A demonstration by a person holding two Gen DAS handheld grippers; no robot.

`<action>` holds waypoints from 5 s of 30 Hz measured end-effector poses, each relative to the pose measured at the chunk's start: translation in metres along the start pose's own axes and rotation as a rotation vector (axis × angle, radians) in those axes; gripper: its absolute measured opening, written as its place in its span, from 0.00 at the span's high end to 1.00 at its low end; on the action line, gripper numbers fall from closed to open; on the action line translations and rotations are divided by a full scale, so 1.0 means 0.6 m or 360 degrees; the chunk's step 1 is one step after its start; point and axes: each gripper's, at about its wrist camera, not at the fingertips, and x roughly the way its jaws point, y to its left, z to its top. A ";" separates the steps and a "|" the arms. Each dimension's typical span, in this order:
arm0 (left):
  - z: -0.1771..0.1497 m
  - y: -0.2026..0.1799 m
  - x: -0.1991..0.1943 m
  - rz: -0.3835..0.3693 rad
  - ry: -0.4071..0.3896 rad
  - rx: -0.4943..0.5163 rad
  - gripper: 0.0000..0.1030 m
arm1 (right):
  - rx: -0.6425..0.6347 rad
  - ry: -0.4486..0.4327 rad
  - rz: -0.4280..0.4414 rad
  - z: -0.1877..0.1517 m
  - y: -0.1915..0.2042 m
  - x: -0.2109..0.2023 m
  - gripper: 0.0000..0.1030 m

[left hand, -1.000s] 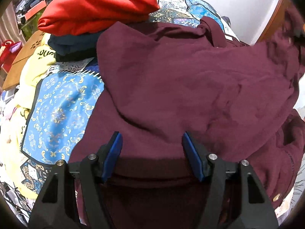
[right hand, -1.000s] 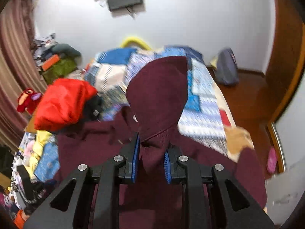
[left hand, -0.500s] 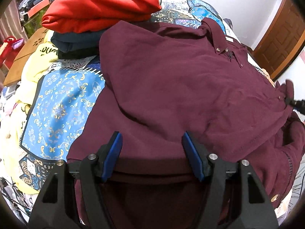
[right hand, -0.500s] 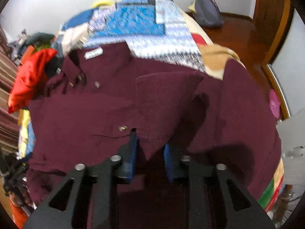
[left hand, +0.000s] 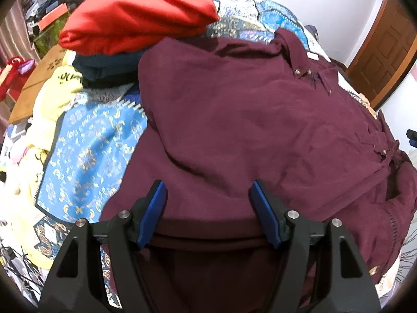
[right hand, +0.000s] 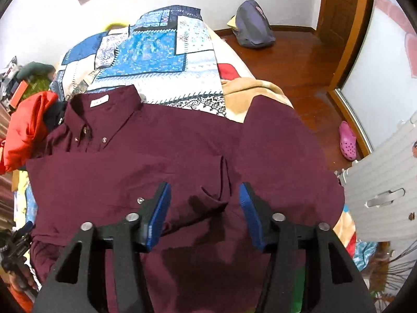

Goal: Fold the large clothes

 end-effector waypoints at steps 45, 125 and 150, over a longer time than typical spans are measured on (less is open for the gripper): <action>0.120 -0.260 -0.012 -0.0260 -0.0152 0.0405 0.34 | 0.1117 0.0067 0.0200 -0.096 -0.362 0.122 0.43; 0.069 -0.215 -0.017 -0.0261 -0.0151 0.0433 0.34 | 0.1040 -0.0046 0.0283 -0.042 -0.201 0.080 0.42; 0.071 -0.148 -0.080 -0.0256 -0.0325 0.0322 0.34 | 0.0346 -0.0552 0.0261 0.064 -0.010 -0.139 0.90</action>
